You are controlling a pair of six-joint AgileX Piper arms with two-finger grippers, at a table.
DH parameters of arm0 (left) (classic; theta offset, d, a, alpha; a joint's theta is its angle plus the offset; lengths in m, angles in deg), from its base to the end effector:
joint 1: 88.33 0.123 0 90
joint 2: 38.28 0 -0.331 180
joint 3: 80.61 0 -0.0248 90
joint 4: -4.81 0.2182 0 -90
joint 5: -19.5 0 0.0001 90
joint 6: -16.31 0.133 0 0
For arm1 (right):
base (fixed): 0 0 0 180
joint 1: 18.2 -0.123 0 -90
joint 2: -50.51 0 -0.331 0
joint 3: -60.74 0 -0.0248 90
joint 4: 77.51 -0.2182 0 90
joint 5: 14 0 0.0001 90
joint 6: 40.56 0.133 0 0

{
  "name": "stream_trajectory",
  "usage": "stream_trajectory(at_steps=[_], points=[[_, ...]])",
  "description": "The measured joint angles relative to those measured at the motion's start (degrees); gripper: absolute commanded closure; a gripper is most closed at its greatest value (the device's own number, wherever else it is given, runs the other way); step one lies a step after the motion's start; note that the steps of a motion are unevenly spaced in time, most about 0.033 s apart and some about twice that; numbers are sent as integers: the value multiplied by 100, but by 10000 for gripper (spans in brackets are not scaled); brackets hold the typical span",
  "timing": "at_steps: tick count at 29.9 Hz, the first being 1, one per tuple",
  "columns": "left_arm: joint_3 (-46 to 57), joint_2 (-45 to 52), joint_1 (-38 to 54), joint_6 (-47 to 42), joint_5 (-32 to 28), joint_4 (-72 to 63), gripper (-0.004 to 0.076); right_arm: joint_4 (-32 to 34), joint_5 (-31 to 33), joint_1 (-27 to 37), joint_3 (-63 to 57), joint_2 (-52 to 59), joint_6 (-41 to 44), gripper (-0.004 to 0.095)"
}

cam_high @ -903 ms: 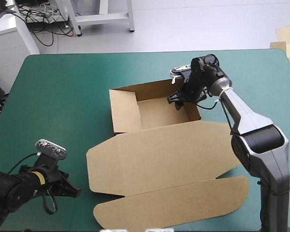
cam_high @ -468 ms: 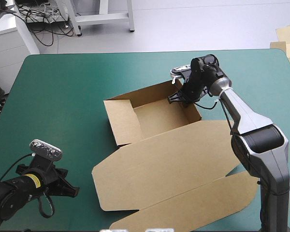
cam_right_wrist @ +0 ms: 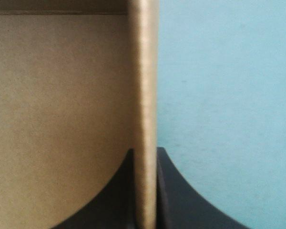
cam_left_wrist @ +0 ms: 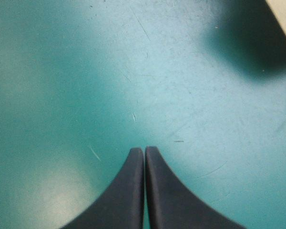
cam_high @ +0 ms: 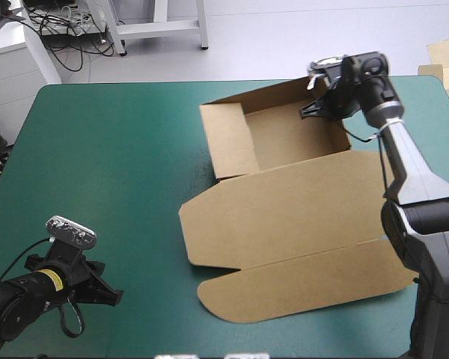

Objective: Fold the box

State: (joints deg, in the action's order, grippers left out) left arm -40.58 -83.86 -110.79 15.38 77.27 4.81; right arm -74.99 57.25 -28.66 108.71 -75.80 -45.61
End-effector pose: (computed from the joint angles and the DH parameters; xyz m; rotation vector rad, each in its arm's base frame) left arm 0.0584 -0.0242 0.2940 0.4689 2.4664 -0.1684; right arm 0.4651 0.0802 0.3435 -0.3557 2.5849 -0.0258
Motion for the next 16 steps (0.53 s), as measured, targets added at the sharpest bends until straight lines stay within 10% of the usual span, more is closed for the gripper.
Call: stream_trajectory(at_steps=[16], points=[[0,0,0,0,74,0,734,-544,11,3218,51,217,119,921]])
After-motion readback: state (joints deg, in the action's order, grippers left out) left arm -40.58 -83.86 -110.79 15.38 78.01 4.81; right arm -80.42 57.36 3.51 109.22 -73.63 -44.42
